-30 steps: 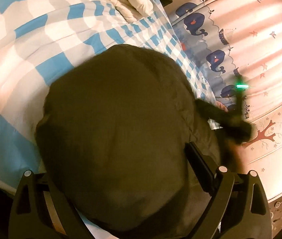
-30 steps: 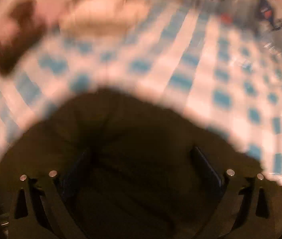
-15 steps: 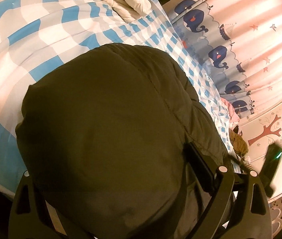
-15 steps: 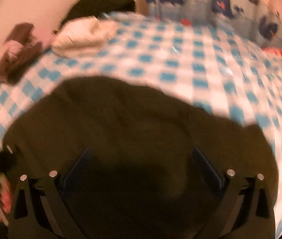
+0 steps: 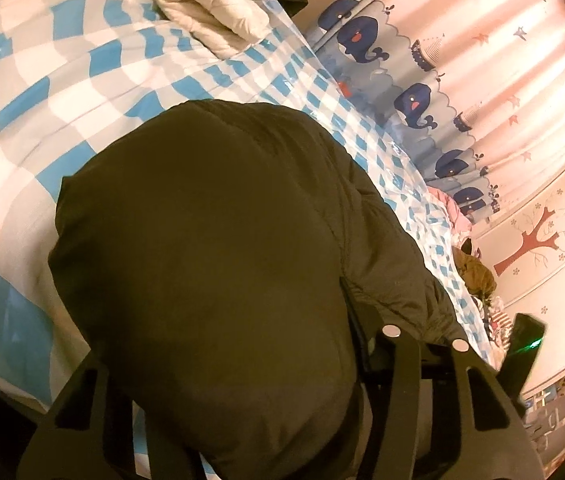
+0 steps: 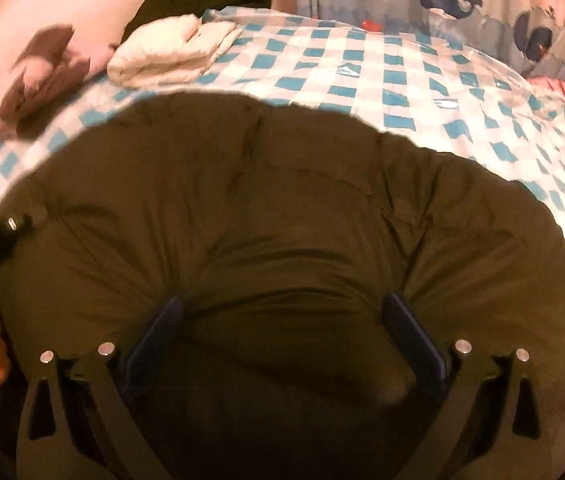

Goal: Fold large clothes

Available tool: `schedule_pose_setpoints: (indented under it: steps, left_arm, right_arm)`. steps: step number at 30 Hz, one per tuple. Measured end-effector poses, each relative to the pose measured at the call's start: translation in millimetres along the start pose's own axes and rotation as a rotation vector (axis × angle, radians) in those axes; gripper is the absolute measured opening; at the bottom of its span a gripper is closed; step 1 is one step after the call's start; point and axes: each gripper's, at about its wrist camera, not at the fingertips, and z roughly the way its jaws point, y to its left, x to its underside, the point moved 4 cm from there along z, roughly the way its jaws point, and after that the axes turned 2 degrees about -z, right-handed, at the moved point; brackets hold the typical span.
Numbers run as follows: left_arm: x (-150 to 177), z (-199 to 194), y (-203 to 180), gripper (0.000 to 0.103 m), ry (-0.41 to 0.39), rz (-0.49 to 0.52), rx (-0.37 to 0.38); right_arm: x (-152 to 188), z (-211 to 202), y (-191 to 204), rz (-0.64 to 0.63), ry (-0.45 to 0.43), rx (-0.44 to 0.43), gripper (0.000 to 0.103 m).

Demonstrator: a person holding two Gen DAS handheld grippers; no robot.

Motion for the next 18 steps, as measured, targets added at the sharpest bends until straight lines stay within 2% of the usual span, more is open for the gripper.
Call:
schedule_pose_setpoints:
  steps: [3,5,6,7,8,11,13,15,18]
  left_arm:
    - [0,0,3,0.047,-0.001,0.0,0.003]
    - [-1,2,6,0.049,0.002,-0.016,0.01]
    - [-2,3,10,0.059,0.013,-0.044,0.013]
    - [-3,5,16,0.067,0.027,-0.085,0.009]
    - [-3,7,21,0.079,0.034,-0.119,0.008]
    - [-6,10,37,0.082,0.043,-0.206,0.023]
    - [-9,14,39,0.084,0.048,-0.226,0.028]
    - [-11,19,37,0.086,0.052,-0.231,0.03]
    - [-14,23,30,0.085,0.031,-0.227,0.045]
  right_arm:
    - [-10,-21,-1,-0.003,-0.095,0.038,0.097]
    - [-15,-20,-3,-0.019,-0.098,0.084,0.097]
    - [-14,-13,-4,-0.025,-0.069,0.099,0.097]
    - [-8,9,-5,-0.047,0.025,0.117,0.097]
    - [-4,20,-3,-0.059,0.055,0.109,0.097]
    - [-2,18,-4,-0.044,0.048,0.098,0.097]
    - [-4,5,-5,-0.012,0.007,0.077,0.097]
    - [-6,-6,-5,0.0,-0.049,0.093,0.097]
    - [0,12,-5,0.01,0.008,0.107,0.097]
